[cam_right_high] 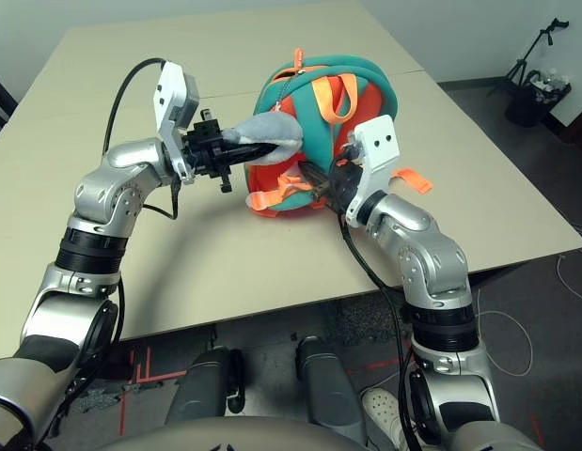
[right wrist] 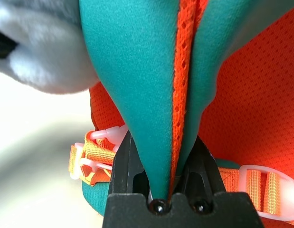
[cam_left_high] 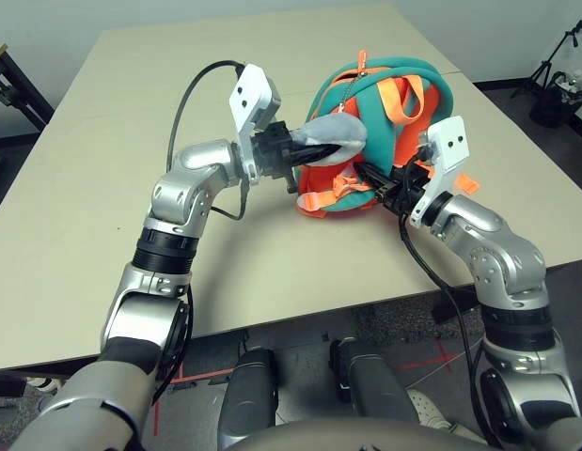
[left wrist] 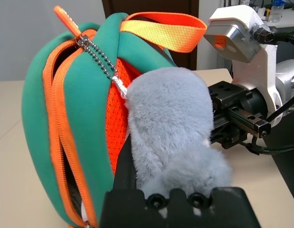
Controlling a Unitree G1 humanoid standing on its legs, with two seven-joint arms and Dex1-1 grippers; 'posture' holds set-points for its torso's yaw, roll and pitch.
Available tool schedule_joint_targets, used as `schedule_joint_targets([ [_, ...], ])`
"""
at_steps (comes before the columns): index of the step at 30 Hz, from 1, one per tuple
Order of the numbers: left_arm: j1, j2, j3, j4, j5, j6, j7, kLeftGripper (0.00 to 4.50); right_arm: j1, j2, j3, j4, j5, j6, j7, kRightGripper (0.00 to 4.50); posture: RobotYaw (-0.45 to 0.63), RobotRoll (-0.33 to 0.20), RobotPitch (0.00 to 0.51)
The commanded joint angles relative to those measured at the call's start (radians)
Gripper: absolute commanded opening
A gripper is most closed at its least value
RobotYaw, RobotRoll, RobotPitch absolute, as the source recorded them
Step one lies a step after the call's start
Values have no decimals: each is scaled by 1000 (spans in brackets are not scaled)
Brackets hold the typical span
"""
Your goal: Put the pencil case into the backpack and zip it.
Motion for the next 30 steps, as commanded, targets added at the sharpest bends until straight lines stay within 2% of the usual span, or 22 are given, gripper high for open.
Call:
schedule_joint_targets([
  [1,-28,31,58,21,-19,3,-5,426,3,6,22,-17,7,-9,10,558,-151,0,98],
  [9,-59,91,167,4,-95,78,8,417,2,4,24,-15,9,-11,13,558,-146,0,97],
  [15,-20,140,172,-18,-89,103,3,415,-1,4,24,-14,13,-9,15,558,-140,0,96],
  [26,155,197,141,-3,-76,149,-17,415,-19,3,32,5,12,-11,30,558,-116,0,96],
  [30,268,246,59,-2,-24,162,-74,415,-24,3,39,10,13,-12,35,558,-111,0,98],
])
